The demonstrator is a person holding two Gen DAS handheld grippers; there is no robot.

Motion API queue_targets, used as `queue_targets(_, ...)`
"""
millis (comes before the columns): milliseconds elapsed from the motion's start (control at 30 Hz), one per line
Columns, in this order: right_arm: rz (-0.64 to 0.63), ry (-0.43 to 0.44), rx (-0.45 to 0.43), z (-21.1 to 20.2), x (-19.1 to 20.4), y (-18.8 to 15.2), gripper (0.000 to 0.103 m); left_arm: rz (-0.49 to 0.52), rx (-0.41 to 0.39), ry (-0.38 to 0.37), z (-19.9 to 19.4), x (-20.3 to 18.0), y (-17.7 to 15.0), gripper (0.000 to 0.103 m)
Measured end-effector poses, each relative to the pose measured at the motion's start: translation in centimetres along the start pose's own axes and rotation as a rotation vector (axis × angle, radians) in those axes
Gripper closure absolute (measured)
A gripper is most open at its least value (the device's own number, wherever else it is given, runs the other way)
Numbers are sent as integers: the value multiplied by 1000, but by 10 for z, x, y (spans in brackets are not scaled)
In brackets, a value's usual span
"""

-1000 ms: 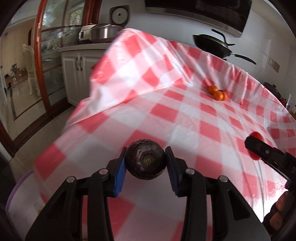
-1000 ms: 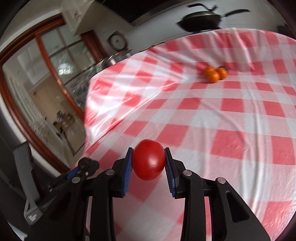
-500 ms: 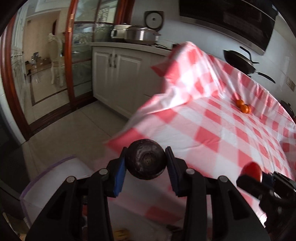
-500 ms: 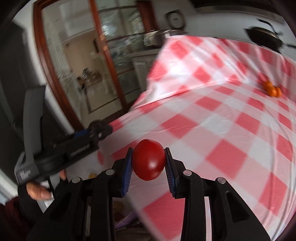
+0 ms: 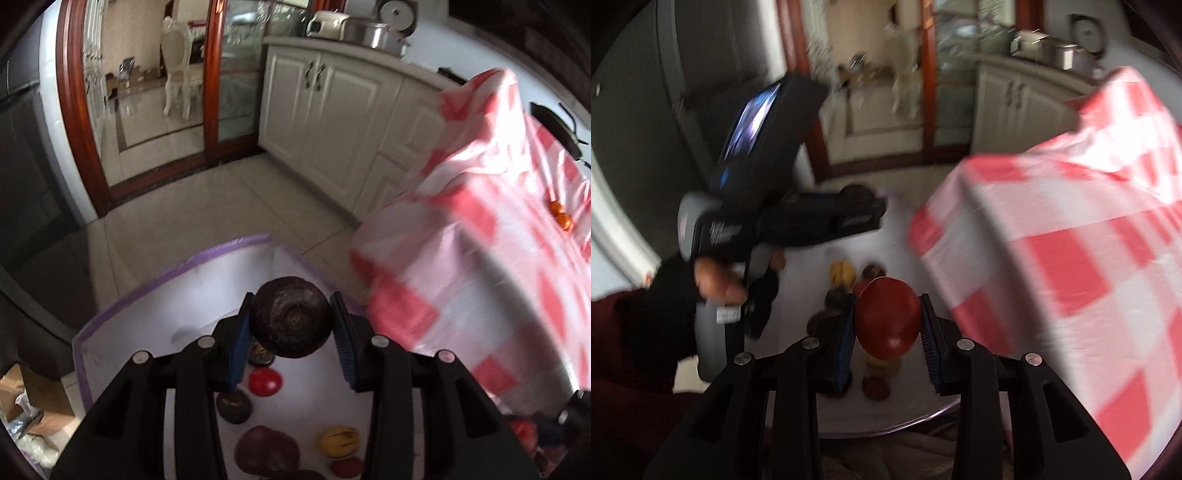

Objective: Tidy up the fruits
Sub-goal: 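Carry the tomato and brown fruit over the white box and open both tools, then move both open tools back over the tangerines on the tablecloth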

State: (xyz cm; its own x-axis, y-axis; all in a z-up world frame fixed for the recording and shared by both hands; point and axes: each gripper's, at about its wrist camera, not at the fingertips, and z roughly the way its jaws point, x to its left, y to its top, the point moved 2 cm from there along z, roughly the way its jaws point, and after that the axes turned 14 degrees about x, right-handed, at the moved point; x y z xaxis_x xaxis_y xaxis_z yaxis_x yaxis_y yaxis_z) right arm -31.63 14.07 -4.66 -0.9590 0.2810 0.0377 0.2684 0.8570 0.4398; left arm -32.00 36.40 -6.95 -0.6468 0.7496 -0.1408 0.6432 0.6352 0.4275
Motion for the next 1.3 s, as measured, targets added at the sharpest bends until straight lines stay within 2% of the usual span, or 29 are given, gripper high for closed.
queue_targets(233,-12,2,227,78,0,11,70,-20,159,58,52,22,-7,62)
queue_targets(367,-40,-34,334,114,1,20,70,-59,257,39,80,33,-9,62)
queue_targets(633,-37,-66,421,154,10,27,69,-47,300,49,101,35,-19,62)
queue_targets(767,-21,-69,409,151,10,27,68,-50,305,47,107,31,-20,59)
queue_targets(833,-16,-63,388,145,10,27,66,-56,282,52,101,32,-18,46)
queue_targets(900,-19,-61,358,134,12,27,52,-62,240,65,92,32,-14,30)
queue_targets(967,-25,-52,325,122,15,27,42,-64,207,78,85,34,-10,23)
queue_targets(1033,-41,-38,295,110,17,28,40,-63,167,100,73,33,-4,21)
queue_targets(1100,-80,-38,254,93,25,27,33,-57,142,109,64,32,1,18)
queue_targets(1233,-138,-25,171,55,37,28,32,-55,78,124,42,26,11,16)
queue_targets(1300,-137,27,104,24,29,27,30,-45,3,129,18,19,19,12)
